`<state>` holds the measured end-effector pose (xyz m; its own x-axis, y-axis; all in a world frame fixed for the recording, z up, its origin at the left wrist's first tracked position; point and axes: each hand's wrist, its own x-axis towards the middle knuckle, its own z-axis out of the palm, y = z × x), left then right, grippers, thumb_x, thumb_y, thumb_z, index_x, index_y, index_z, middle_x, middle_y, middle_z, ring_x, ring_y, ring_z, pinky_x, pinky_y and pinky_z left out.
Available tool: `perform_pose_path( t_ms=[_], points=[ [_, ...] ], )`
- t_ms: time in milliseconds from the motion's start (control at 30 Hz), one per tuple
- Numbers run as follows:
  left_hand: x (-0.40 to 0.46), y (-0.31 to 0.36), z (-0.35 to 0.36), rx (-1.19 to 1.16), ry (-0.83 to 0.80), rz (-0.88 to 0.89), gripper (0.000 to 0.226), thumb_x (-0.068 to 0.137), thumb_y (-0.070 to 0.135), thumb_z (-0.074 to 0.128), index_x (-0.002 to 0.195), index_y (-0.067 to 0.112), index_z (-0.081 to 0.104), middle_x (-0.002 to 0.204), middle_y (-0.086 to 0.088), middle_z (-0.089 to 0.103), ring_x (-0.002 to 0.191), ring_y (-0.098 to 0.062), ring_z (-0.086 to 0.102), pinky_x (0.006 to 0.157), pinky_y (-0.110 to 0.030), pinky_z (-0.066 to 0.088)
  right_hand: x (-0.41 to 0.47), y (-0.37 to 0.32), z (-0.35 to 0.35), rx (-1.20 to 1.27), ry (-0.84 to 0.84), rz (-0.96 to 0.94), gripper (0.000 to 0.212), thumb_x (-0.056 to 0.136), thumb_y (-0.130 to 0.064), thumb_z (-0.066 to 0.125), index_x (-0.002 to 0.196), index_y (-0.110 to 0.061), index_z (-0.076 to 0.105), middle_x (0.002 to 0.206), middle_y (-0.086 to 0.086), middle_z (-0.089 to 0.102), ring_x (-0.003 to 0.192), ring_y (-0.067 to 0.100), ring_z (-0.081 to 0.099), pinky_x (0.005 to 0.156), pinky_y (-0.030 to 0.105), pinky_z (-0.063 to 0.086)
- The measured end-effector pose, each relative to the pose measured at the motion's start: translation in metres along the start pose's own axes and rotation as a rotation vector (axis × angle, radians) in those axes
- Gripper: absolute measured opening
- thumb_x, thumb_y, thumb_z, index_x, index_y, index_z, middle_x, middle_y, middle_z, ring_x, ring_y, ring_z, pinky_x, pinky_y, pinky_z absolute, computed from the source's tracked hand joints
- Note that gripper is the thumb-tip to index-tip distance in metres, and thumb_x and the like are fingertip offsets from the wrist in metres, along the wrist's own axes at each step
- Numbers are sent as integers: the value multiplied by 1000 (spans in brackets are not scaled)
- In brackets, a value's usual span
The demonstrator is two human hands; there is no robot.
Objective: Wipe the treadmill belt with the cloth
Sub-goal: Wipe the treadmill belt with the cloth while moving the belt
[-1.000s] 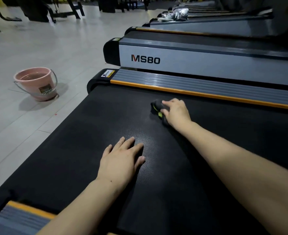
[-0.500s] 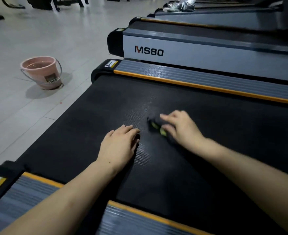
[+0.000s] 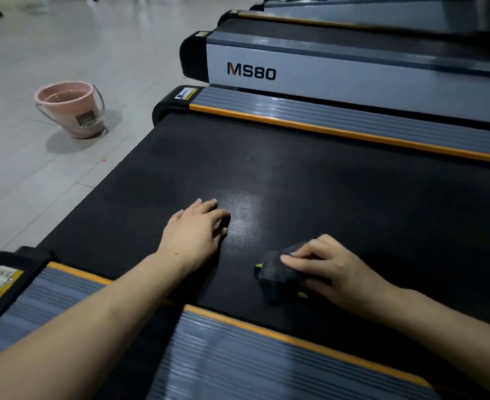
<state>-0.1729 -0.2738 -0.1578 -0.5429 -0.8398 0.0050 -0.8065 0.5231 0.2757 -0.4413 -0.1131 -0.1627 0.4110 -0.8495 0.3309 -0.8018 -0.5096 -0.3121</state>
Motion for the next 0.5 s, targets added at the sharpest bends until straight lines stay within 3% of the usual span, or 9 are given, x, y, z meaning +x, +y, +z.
perform_pose_path(
  t_ms=[100,200,267,433,500],
  points=[
    [-5,3,-4,5,-12,-21,38,97,45,53,135,44,53,159,9,37,150,-18,27,117,-44,32,36,35,12,-125,51,51,38,93,-35,63,127,-20,66,109,3,66,89,29,59,85,38,49],
    [-11,-1,-7,18,-20,-37,41,98,46,51,139,42,51,160,9,36,151,-18,26,117,-43,32,95,59,22,-162,192,313,35,87,-29,73,119,-18,72,100,8,67,83,34,56,81,44,51],
    [-18,-5,-7,22,-25,-41,41,99,44,50,140,41,50,160,9,36,151,-18,26,117,-42,32,110,49,27,-127,196,363,34,86,-28,74,119,-19,72,97,7,66,84,32,53,81,46,51],
    [-26,2,-7,29,-43,-23,39,100,39,51,140,41,51,160,5,36,150,-22,27,116,-41,32,30,-12,17,49,-15,-82,37,92,-31,68,127,-20,67,108,2,64,93,20,51,88,29,43],
    [-27,3,-8,32,-54,-16,40,100,37,50,140,41,51,160,4,35,150,-24,27,115,-43,31,5,-24,10,92,-98,-163,37,94,-33,66,130,-25,64,114,0,62,98,19,51,90,30,44]
  ],
)
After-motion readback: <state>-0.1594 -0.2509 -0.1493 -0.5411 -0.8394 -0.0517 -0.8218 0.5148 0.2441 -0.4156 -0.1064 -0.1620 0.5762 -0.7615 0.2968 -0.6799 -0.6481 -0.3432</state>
